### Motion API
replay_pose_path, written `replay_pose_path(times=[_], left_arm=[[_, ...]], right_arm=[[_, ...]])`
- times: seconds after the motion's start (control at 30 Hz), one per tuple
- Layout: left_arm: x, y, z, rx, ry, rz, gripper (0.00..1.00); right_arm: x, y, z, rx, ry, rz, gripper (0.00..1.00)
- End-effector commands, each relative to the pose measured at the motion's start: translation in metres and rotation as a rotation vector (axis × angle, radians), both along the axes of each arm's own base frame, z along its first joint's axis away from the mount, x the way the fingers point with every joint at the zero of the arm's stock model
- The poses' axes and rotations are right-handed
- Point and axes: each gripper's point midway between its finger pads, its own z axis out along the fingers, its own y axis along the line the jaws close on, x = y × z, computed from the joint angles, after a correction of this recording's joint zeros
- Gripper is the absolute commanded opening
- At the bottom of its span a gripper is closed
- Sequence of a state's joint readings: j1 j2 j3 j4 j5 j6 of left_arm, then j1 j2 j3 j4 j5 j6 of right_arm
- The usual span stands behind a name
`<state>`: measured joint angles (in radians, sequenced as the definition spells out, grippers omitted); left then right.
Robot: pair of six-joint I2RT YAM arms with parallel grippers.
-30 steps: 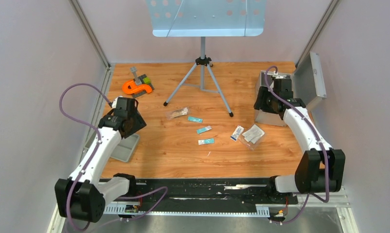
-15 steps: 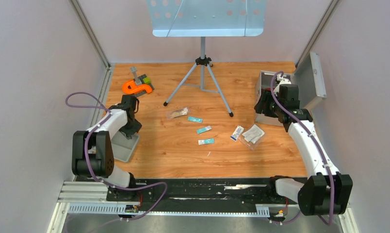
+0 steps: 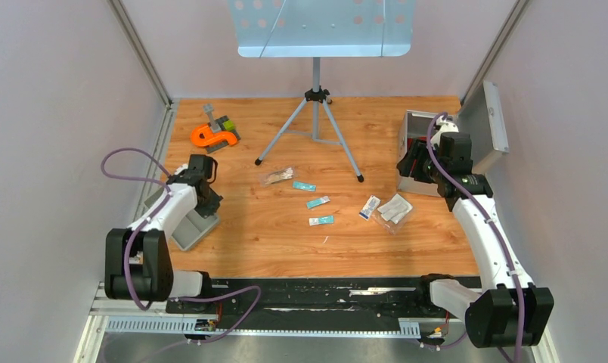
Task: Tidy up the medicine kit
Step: Adjust the medicine box compartment at the center of the board.
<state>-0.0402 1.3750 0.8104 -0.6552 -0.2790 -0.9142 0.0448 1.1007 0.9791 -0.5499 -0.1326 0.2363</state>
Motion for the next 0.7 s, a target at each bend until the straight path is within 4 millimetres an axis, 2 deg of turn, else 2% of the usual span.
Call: replay_pose_path(times=[0.0,0.1,0.23,0.33,0.43,0.5,0.6,0.67], left_arm=[[-0.013,-0.030,0.009,-0.047,-0.042,-0.094,0.00],[-0.022,-0.055,0.008,-0.112,-0.045,-0.121,0.00],[-0.031,-0.097,0.002,-0.217,-0.028,-0.156,0.00],[-0.040,-0.114,-0.005,-0.256,0.002,-0.138,0.00],[-0.044,-0.146,-0.012,-0.372,-0.030,-0.135,0.05],[-0.043,-0.163,-0.011,-0.403,-0.045,-0.166,0.13],[-0.039,-0.179,-0.008,-0.403,-0.015,-0.223,0.42],[-0.035,-0.189,0.002,-0.393,-0.017,-0.283,0.53]], right_arm=[[0.001,0.010,0.020,0.053,-0.044,0.019,0.55],[-0.002,0.013,0.021,0.069,-0.046,0.025,0.55],[-0.005,0.015,0.019,0.076,-0.044,0.036,0.55],[-0.007,0.014,0.017,0.069,-0.043,0.038,0.55],[-0.007,0.014,0.015,0.062,-0.038,0.039,0.55],[-0.006,0.014,0.014,0.062,-0.035,0.042,0.55],[-0.005,0.014,0.013,0.067,-0.031,0.040,0.55],[-0.005,0.015,0.014,0.070,-0.032,0.042,0.55]])
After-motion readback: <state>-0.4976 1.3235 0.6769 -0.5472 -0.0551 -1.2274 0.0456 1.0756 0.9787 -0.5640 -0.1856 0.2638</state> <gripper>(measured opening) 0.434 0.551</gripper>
